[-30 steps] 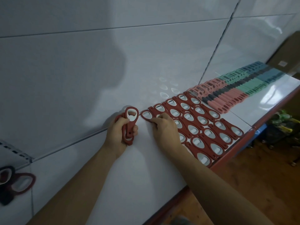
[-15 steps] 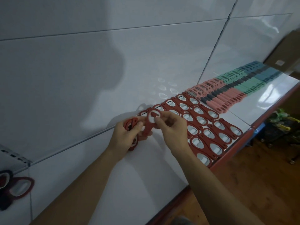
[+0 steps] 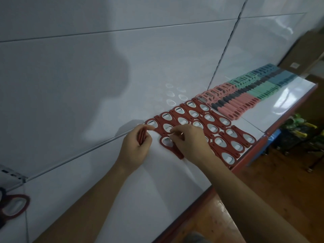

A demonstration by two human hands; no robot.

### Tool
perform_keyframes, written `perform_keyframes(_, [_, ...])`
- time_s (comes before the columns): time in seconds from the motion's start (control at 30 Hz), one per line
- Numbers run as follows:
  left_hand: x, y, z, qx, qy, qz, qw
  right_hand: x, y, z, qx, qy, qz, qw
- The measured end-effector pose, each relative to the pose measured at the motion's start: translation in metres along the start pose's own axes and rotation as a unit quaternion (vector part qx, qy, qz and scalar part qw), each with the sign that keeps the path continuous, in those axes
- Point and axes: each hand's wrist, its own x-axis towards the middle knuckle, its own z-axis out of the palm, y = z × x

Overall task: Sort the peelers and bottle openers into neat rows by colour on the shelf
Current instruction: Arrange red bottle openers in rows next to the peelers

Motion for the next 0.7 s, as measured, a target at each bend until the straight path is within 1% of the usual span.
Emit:
perform_keyframes(0.07, [-0.003, 0.0, 0.003, 0.096, 0.007, 0.043, 0.994, -0.01, 0.005, -0.001, -0.014, 0.016, -0.027, 0.999])
perform_keyframes(0.1, [-0.005, 0.002, 0.003, 0.125, 0.002, 0.054, 0.991, -0.015, 0.008, -0.001, -0.023, 0.015, -0.042, 0.999])
perform_keyframes(0.2, [-0.006, 0.005, 0.005, 0.198, -0.045, 0.073, 0.976, -0.033, 0.02, 0.005, -0.049, 0.021, -0.073, 0.996])
perform_keyframes(0.27, [-0.005, 0.002, 0.008, 0.284, -0.075, 0.088, 0.952, -0.041, 0.024, 0.01, -0.066, 0.04, -0.079, 0.994])
perform_keyframes(0.33, [-0.005, 0.002, 0.011, 0.347, -0.099, 0.082, 0.929, -0.046, 0.026, 0.014, -0.082, 0.066, -0.088, 0.99])
perform_keyframes(0.37, [-0.005, 0.003, 0.012, 0.358, -0.103, 0.078, 0.925, -0.047, 0.027, 0.016, -0.089, 0.08, -0.094, 0.988])
perform_keyframes(0.47, [-0.004, 0.005, 0.013, 0.352, -0.096, 0.058, 0.929, -0.051, 0.03, 0.017, -0.088, 0.108, -0.089, 0.986])
perform_keyframes(0.57, [-0.005, 0.009, 0.013, 0.346, -0.099, 0.051, 0.932, -0.052, 0.03, 0.017, -0.089, 0.105, -0.072, 0.988])
perform_keyframes(0.7, [-0.006, 0.013, 0.015, 0.342, -0.09, 0.045, 0.934, -0.051, 0.031, 0.019, -0.088, 0.103, -0.075, 0.988])
